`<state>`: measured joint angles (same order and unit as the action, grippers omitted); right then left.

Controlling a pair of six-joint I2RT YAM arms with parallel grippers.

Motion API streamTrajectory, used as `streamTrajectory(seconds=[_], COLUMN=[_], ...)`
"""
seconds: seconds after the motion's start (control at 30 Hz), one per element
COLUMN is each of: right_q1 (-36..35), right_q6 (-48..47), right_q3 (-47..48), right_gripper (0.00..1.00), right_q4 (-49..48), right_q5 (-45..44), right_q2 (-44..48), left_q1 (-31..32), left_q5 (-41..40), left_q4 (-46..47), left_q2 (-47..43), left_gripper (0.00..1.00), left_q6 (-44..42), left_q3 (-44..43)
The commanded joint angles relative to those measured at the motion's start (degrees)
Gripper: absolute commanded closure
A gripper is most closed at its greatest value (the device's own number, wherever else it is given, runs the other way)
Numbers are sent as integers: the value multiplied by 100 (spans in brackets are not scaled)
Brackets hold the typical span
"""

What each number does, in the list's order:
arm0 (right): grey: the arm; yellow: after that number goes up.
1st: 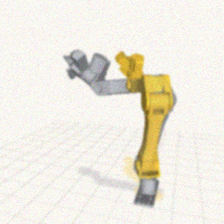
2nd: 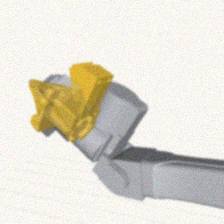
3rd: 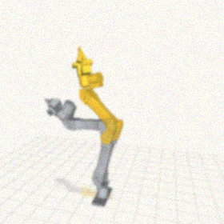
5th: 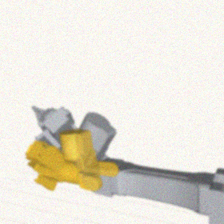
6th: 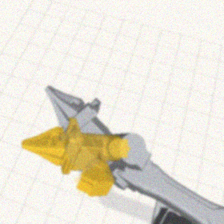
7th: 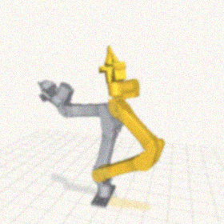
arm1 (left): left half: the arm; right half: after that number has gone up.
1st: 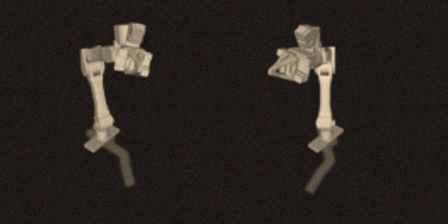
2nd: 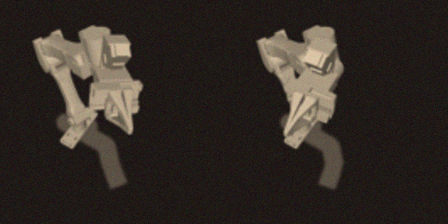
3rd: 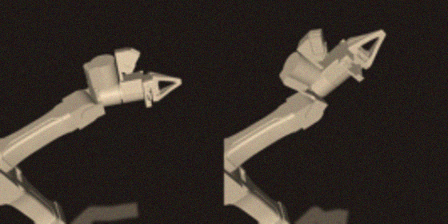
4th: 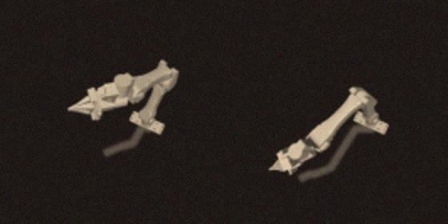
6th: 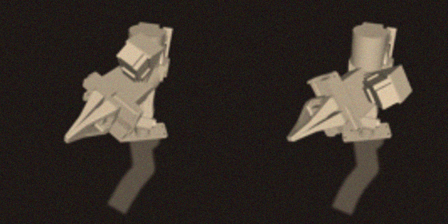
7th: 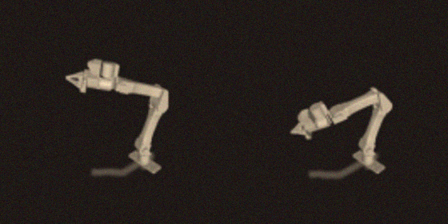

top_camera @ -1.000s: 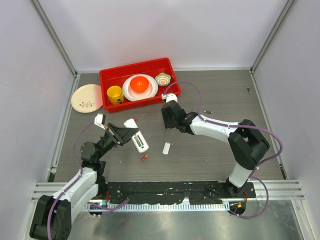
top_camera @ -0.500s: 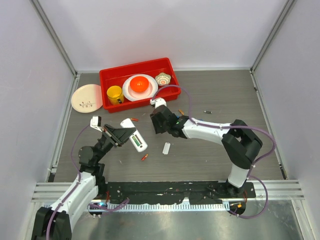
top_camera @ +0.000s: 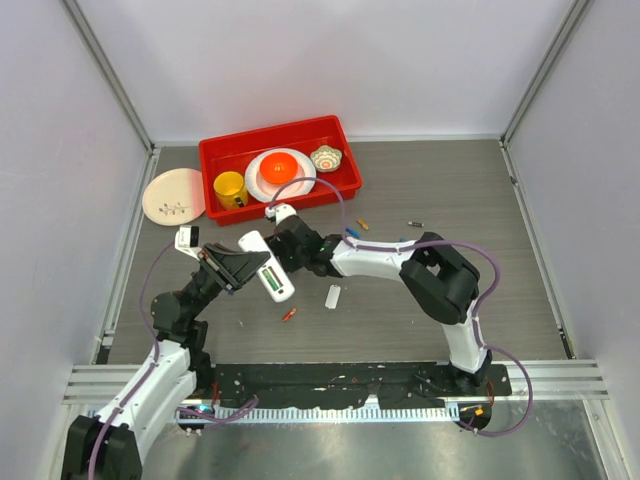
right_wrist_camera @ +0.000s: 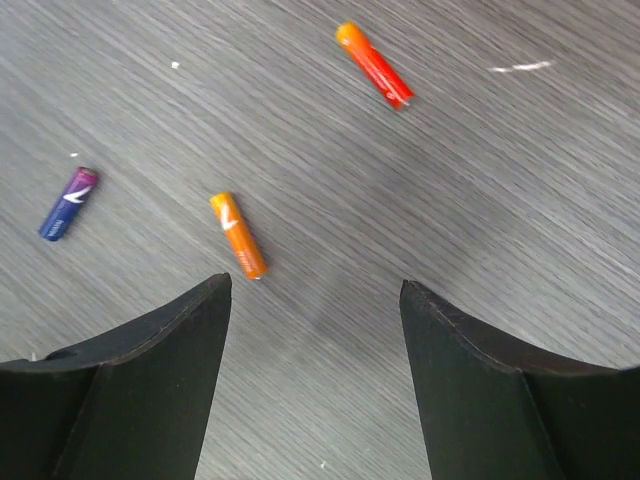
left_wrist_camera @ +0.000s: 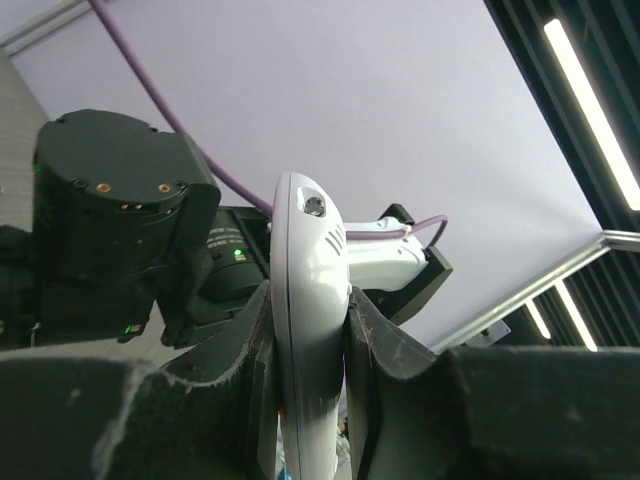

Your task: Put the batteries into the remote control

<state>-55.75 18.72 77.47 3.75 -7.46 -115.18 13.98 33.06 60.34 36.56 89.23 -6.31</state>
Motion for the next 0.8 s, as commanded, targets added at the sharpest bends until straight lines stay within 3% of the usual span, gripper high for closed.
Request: streamTrajectory(seconds=[0.0,0.43,0.77], right_q1=[-269,-587,-595], right_q6=[-307,-870,-949], right_q3=[330,1121,1130], right_gripper=[27,34,39], right_q4=[-348,301,302], right_q5=[96,-106,-449], right_q2=[-31,-796,-954], left_q1=[79,140,132], left_q5=[131,175,175], left_q4=[716,664,585], left_q2=[-61,-52,-52], left_gripper=[100,100,100], left_q6=[173,165,138], left_q3=[-362,-433,-442])
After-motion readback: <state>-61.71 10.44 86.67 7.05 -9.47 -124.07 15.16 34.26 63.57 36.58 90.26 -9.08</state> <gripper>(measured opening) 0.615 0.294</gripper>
